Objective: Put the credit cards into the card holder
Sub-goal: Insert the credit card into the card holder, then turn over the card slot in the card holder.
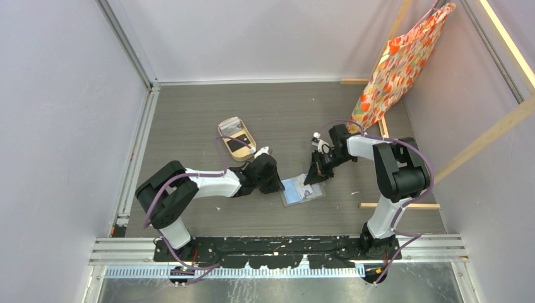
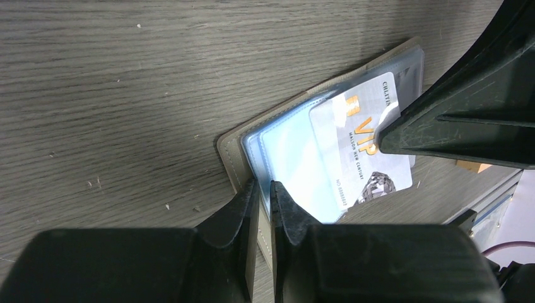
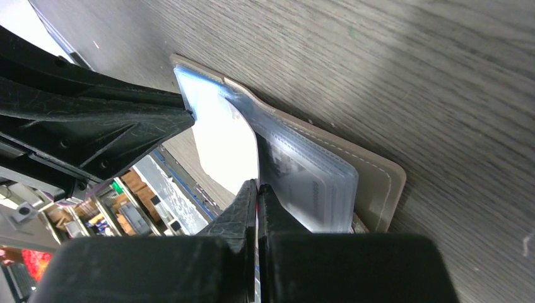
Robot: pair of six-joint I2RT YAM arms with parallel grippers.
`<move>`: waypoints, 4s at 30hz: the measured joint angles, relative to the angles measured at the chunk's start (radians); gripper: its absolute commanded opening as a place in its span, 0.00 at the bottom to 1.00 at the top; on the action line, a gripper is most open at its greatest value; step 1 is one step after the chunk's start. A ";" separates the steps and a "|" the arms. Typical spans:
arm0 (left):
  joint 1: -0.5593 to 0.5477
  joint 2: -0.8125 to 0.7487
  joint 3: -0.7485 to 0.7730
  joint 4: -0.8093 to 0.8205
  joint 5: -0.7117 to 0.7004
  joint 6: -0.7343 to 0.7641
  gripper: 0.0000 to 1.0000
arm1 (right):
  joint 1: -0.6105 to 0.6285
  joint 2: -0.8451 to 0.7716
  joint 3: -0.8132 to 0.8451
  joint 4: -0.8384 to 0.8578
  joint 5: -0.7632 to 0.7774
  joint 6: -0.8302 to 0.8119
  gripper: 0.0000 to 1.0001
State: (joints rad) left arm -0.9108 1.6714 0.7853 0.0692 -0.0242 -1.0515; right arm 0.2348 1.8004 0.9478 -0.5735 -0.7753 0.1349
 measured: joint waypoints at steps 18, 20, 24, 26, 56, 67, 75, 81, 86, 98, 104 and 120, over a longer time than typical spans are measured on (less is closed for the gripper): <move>0.000 0.000 -0.005 0.012 0.003 0.000 0.14 | 0.035 -0.010 -0.032 0.057 -0.006 0.038 0.23; -0.001 0.000 -0.009 0.023 0.006 0.000 0.14 | 0.040 -0.010 -0.016 0.032 0.011 0.017 0.29; -0.005 0.000 -0.015 0.038 0.010 0.000 0.14 | 0.051 -0.030 0.001 -0.008 0.050 -0.028 0.38; -0.006 0.001 -0.016 0.042 0.010 0.001 0.14 | 0.060 -0.050 0.008 -0.030 0.074 -0.051 0.39; -0.006 0.006 -0.027 0.074 0.037 0.008 0.14 | 0.236 -0.077 0.064 -0.124 0.193 -0.201 0.46; -0.006 -0.013 -0.098 0.192 0.053 0.008 0.24 | 0.233 -0.063 0.103 -0.171 0.178 -0.243 0.58; -0.011 -0.161 -0.217 0.227 0.061 0.048 0.41 | 0.212 -0.116 0.116 -0.240 0.170 -0.374 0.59; -0.011 -0.383 -0.249 0.198 0.005 0.127 0.57 | 0.203 -0.145 0.133 -0.285 0.149 -0.454 0.22; -0.010 -0.504 -0.301 0.216 -0.024 0.172 0.98 | 0.204 -0.146 0.133 -0.274 0.154 -0.439 0.01; 0.111 -0.423 -0.393 0.310 0.160 0.140 0.78 | 0.253 -0.024 0.134 -0.195 0.268 -0.335 0.01; 0.107 -0.283 -0.376 0.388 0.253 0.111 0.62 | 0.294 0.008 0.162 -0.193 0.290 -0.306 0.01; 0.018 -0.109 -0.356 0.618 0.303 -0.013 0.37 | 0.244 -0.046 0.214 -0.286 0.221 -0.426 0.04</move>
State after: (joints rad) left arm -0.8932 1.5620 0.4297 0.6872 0.2783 -1.0649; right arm 0.4789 1.7546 1.1622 -0.8593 -0.5545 -0.2916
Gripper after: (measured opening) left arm 0.360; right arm 0.042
